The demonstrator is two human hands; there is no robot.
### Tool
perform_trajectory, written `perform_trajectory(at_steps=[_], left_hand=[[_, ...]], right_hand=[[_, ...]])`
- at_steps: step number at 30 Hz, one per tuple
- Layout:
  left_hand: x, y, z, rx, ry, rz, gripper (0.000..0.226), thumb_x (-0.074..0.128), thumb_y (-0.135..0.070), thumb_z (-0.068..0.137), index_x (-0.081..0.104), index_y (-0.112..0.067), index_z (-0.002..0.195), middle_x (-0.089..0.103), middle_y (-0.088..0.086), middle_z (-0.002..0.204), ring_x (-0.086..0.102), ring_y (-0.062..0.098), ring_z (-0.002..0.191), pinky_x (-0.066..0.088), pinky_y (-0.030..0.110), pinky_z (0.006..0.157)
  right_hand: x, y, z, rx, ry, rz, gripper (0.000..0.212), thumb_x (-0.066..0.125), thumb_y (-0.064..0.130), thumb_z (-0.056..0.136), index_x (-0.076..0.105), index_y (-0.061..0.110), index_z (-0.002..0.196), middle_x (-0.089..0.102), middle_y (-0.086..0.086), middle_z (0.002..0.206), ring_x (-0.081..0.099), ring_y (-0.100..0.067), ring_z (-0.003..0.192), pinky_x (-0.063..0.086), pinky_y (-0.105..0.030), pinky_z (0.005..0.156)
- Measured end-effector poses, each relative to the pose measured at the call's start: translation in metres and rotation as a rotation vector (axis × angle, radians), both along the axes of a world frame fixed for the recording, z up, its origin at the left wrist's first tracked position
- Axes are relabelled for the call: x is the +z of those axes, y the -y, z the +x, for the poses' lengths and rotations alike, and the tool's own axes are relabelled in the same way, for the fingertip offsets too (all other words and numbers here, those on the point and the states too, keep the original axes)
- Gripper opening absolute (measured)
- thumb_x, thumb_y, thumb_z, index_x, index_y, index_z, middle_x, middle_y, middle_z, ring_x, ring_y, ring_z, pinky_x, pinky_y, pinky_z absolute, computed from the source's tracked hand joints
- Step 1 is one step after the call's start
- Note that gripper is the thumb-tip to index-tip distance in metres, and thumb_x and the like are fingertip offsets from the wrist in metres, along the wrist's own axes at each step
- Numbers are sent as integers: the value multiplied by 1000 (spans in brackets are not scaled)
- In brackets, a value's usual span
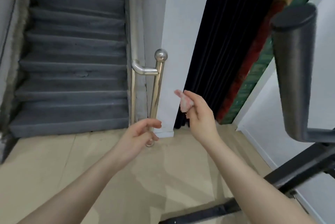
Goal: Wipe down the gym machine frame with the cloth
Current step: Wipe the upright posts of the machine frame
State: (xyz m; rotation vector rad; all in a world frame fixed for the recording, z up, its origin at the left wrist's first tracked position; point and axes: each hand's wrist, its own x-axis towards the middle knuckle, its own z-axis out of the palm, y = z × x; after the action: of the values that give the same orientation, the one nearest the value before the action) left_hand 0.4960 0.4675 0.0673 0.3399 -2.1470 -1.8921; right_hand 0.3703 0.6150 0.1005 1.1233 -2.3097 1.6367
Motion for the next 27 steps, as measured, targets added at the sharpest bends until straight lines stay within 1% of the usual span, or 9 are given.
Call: perform_trajectory(at_steps=[2, 4, 7, 9, 12, 13, 15, 21, 27], left_hand=[[-8, 21, -8, 15, -12, 24, 43, 41, 11, 86, 66, -21, 99, 67, -5, 88, 62, 6, 75, 49, 15, 67], [-12, 36, -26, -3, -2, 34, 42, 41, 11, 87, 66, -21, 98, 67, -5, 93, 61, 4, 72, 49, 14, 65], [-19, 56, -66, -60, 30, 17, 39, 44, 8, 87, 64, -25, 97, 65, 0, 87, 57, 8, 66, 43, 17, 60], [-25, 70, -108, -92, 55, -19, 36, 47, 0, 89, 63, -32, 98, 66, 0, 83, 55, 14, 71, 41, 19, 61], [-31, 81, -182, -136, 35, -1, 35, 45, -6, 90, 63, -35, 98, 66, -13, 90, 62, 0, 78, 44, 12, 65], [-32, 82, -208, -177, 17, 18, 35, 45, -5, 90, 64, -34, 97, 66, -16, 93, 62, -1, 78, 45, 11, 68], [-32, 83, -260, -273, 2, 41, 36, 46, -2, 90, 65, -32, 97, 65, -22, 96, 64, 3, 83, 47, 19, 77], [-30, 56, -409, -477, -23, 33, 38, 43, -2, 90, 65, -33, 93, 69, -18, 92, 65, 1, 78, 50, 20, 75], [-32, -76, -524, -952, 28, 46, 27, 42, 10, 90, 58, -9, 102, 63, -2, 84, 59, 8, 68, 44, 7, 58]], right_hand=[[-13, 1, -12, -63, 79, 36, 33, 34, 1, 100, 52, 20, 120, 58, 26, 120, 52, 4, 116, 46, -28, 94], [-18, 2, -30, -143, 206, 4, 27, 39, 14, 102, 56, 20, 123, 61, 23, 123, 53, 3, 117, 48, -25, 89], [-29, 3, -64, -240, 406, -30, 24, 42, 26, 100, 63, 28, 111, 62, 25, 120, 57, 7, 109, 44, -13, 55], [-42, 4, -92, -282, 497, -11, 24, 42, 23, 100, 65, 26, 106, 67, 15, 114, 65, -2, 98, 41, -17, 47], [-62, 0, -133, -347, 657, -85, 24, 40, 20, 102, 62, 17, 112, 67, -12, 72, 58, -24, 55, 43, -27, 50], [-65, -3, -149, -404, 721, -146, 23, 39, 19, 103, 60, 13, 109, 57, -12, 53, 47, -20, 37, 39, -22, 41], [-68, -8, -179, -544, 841, -290, 23, 36, 19, 103, 57, 9, 98, 43, -1, 36, 34, -10, 23, 28, -15, 30], [-59, -31, -244, -789, 841, -572, 25, 40, 21, 102, 64, 14, 96, 60, 3, 57, 51, -2, 39, 37, -14, 31], [-54, -75, -272, -1199, 638, -457, 18, 45, 30, 101, 62, 26, 94, 62, 11, 67, 57, 2, 53, 40, -12, 40]])
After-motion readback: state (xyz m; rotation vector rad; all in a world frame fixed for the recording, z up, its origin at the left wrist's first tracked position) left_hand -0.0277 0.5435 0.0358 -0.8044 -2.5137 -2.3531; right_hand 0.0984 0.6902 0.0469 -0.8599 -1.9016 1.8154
